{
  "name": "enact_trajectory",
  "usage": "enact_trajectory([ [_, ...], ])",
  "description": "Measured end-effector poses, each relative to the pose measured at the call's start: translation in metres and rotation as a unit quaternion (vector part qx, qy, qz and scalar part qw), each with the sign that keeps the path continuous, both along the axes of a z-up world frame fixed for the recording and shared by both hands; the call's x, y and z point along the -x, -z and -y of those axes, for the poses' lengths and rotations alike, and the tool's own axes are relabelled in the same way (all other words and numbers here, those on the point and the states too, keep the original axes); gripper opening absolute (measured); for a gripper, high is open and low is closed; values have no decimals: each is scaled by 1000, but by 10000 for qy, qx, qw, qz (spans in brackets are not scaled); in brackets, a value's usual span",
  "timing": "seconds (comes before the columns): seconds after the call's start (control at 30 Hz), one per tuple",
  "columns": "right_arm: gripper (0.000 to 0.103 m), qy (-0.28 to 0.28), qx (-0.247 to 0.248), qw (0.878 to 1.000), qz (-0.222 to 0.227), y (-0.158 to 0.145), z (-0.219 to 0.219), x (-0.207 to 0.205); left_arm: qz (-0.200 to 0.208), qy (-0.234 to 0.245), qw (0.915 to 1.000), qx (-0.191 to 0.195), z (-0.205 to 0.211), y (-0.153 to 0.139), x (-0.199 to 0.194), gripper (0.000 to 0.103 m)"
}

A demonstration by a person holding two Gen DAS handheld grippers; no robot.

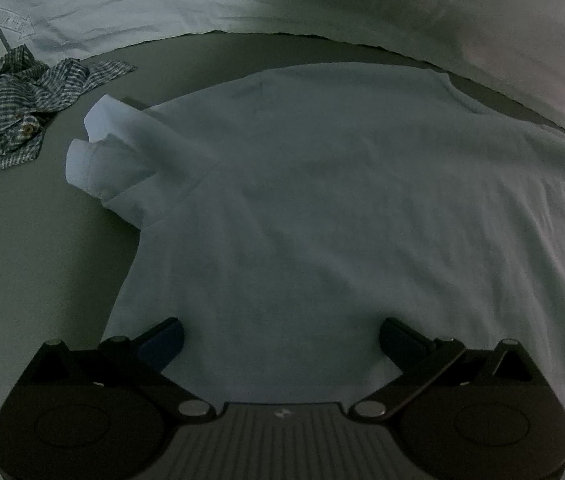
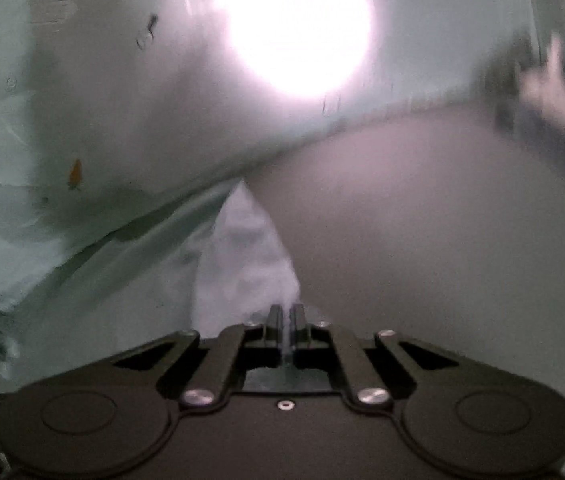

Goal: Fold clothes

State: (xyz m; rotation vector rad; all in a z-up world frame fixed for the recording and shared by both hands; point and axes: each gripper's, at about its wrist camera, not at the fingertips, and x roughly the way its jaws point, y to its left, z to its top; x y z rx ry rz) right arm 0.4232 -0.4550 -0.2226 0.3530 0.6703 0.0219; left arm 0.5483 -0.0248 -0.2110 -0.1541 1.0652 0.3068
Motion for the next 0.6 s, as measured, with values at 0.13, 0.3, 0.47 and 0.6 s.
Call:
enact_trajectory([
  [0.13, 5, 513, 1530, 9867, 216, -15, 50, -41, -27, -23, 10000, 16, 0, -1, -2, 103],
  [0.3, 14, 1168, 2284, 9661, -276, -7, 94, -87, 8, -42, 10000, 13, 0, -1, -1, 103],
  [0.47, 35, 1361, 1331, 9816, -159, -8, 86, -59, 97, -104, 9999, -21, 2, 0, 1, 103],
  [0.6, 37, 1213, 539, 9907, -294, 4, 57, -31, 139, -175, 9997, -41, 4, 0, 0, 103],
])
